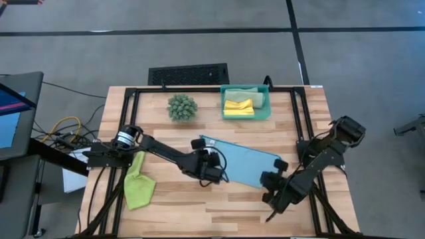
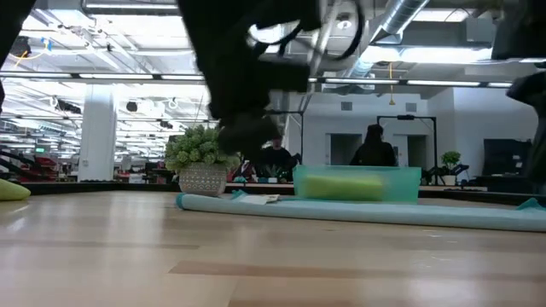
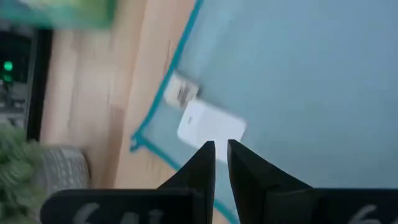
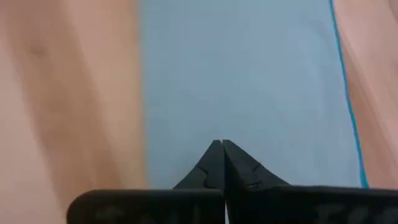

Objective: Roll microfiber towels into tight, uniform cylinder then place into a basket
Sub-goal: Roll the blue microfiber cloth

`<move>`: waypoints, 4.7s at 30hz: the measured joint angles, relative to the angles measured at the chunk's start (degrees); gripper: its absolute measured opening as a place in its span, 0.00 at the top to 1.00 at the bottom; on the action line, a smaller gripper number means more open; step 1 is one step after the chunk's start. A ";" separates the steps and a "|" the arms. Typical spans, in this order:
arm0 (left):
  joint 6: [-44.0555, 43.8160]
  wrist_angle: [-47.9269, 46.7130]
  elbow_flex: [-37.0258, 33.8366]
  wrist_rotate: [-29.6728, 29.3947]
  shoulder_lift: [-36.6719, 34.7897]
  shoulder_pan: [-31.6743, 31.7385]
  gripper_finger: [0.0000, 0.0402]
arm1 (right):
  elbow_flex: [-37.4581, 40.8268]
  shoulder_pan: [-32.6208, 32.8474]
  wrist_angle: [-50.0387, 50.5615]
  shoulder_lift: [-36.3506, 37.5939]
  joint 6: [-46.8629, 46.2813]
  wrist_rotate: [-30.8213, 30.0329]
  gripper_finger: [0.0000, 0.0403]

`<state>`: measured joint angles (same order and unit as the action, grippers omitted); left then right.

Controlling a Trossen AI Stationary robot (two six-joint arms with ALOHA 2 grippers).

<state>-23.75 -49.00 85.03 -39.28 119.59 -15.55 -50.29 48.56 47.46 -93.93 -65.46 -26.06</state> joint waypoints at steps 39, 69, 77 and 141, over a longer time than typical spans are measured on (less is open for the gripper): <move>10.74 19.01 -5.05 -8.77 -1.47 6.49 0.99 | 11.13 0.46 -66.04 -0.11 41.73 0.43 0.97; 18.75 18.32 -3.41 -9.23 -1.42 8.86 1.00 | -2.40 -6.69 -67.32 -16.28 44.99 -4.71 0.97; 11.65 5.16 0.76 -3.83 -1.46 3.02 1.00 | -2.58 -2.38 -56.79 -9.38 47.38 -8.70 0.95; 19.64 18.06 0.29 4.23 1.46 -5.94 1.00 | -4.69 -5.95 -43.10 -13.33 49.30 9.35 0.74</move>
<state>-4.12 -30.94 85.32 -35.05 121.05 -21.49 -54.98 42.61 4.36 -107.26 -16.16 -16.71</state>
